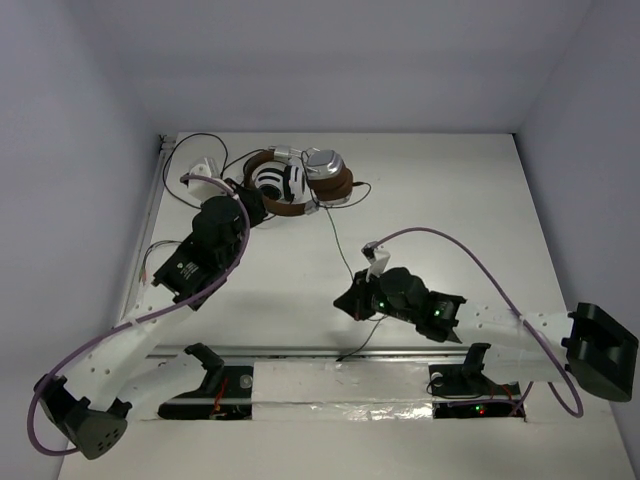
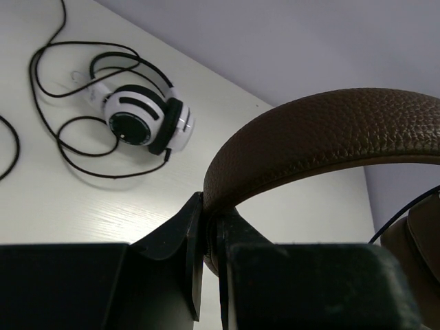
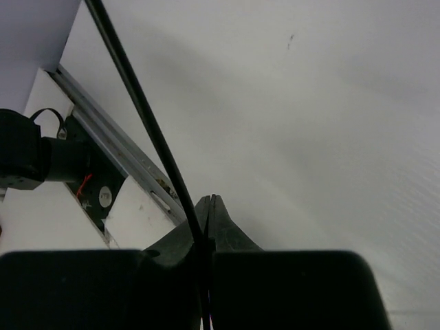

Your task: Wrap the headphones

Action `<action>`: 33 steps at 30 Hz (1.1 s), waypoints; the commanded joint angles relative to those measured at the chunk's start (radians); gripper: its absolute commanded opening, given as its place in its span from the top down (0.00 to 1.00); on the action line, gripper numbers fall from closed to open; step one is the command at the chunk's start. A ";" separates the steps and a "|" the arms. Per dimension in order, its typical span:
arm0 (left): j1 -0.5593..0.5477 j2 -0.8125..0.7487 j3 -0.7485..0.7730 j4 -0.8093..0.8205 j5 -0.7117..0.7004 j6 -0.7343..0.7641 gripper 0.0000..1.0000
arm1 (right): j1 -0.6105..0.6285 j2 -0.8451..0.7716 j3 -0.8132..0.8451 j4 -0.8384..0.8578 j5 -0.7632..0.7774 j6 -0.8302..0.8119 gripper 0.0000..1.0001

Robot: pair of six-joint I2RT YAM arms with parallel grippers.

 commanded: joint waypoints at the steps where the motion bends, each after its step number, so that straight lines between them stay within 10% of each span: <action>1: -0.002 -0.002 -0.021 0.110 -0.129 -0.003 1.00 | 0.032 -0.049 0.081 -0.158 0.055 0.026 1.00; 18: -0.167 0.142 -0.214 -0.028 -0.236 -0.012 1.00 | 0.061 0.045 0.681 -0.967 0.083 -0.187 1.00; 33: -0.302 0.153 -0.168 -0.321 -0.094 -0.015 1.00 | 0.039 0.206 0.996 -1.108 0.532 -0.401 1.00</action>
